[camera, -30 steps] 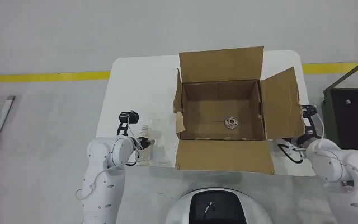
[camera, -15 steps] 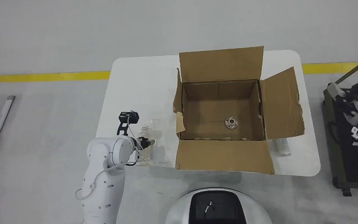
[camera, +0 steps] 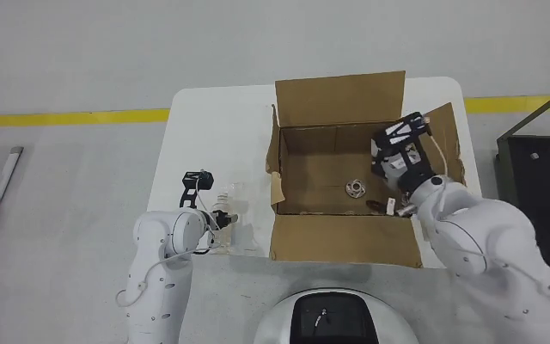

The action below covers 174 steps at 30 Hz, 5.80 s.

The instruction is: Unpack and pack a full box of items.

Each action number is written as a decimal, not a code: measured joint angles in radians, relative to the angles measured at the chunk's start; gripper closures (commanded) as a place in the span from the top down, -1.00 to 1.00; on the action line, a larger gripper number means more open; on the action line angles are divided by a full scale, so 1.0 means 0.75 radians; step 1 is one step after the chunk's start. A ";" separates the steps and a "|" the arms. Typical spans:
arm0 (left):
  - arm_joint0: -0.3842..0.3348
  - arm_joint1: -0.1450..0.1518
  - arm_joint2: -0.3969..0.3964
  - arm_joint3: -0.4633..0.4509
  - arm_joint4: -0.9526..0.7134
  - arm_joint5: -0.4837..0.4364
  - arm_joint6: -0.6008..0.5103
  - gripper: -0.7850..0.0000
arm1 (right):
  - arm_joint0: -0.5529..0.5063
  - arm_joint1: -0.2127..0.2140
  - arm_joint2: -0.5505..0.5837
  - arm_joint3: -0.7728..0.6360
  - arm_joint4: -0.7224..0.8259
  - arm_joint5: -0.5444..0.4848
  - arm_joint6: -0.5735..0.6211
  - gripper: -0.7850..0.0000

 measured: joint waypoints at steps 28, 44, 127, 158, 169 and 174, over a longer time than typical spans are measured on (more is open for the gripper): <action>0.000 0.000 0.000 0.000 0.000 0.000 0.000 1.00 | 0.238 -0.079 -0.276 0.544 -0.068 0.174 0.084 1.00; 0.000 0.000 0.000 0.000 0.000 0.000 0.000 1.00 | 0.284 -0.114 -0.340 0.656 -0.172 0.158 0.232 0.63; 0.000 0.000 0.000 0.000 0.000 0.000 0.000 1.00 | 0.146 -0.203 -0.020 0.422 0.129 0.092 0.091 -1.00; 0.000 0.000 0.000 0.000 0.000 0.000 0.000 1.00 | -0.017 -0.203 0.297 0.562 1.407 -0.365 -0.188 -1.00; 0.000 0.000 0.000 0.000 0.000 0.000 0.000 1.00 | -0.085 -0.186 0.514 0.425 1.771 -0.467 -0.368 -1.00; 0.000 0.000 0.000 0.000 0.000 0.000 0.000 1.00 | -0.143 -0.169 0.684 0.339 1.863 -0.501 -0.419 -1.00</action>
